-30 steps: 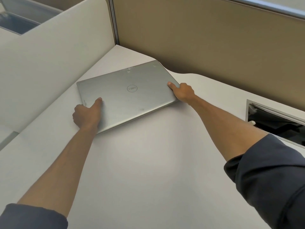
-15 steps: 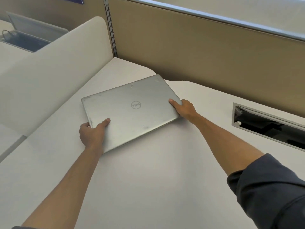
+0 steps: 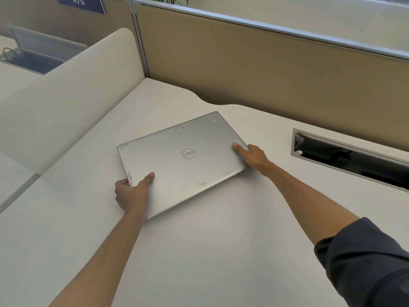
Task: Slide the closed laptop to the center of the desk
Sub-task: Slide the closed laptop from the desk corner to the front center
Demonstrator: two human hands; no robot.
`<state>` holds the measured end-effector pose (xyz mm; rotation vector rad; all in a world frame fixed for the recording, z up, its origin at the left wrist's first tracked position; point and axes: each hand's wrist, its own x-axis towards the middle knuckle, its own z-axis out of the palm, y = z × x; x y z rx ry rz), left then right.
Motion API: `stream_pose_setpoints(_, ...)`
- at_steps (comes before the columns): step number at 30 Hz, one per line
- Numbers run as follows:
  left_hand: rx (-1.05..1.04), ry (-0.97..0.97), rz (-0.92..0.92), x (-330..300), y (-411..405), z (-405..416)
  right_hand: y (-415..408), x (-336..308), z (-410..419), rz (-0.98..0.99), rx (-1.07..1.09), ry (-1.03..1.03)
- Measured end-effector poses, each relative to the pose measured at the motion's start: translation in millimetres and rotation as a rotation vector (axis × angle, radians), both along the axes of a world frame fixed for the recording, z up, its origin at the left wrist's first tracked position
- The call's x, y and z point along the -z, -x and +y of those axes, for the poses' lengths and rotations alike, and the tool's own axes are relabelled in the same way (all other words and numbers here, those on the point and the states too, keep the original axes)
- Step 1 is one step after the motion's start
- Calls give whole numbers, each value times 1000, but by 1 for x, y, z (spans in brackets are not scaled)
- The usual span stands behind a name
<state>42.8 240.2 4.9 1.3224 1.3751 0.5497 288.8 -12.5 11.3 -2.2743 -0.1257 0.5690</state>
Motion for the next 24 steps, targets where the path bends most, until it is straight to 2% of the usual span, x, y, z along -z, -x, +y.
stream_pose_setpoints(17, 81, 10, -5, -1, 55, -82, 73, 0, -101, 17, 76, -14)
stream_pose_setpoints(24, 110, 24, -3, -5, 74, -114, 104, -2, -139, -83, 94, 61)
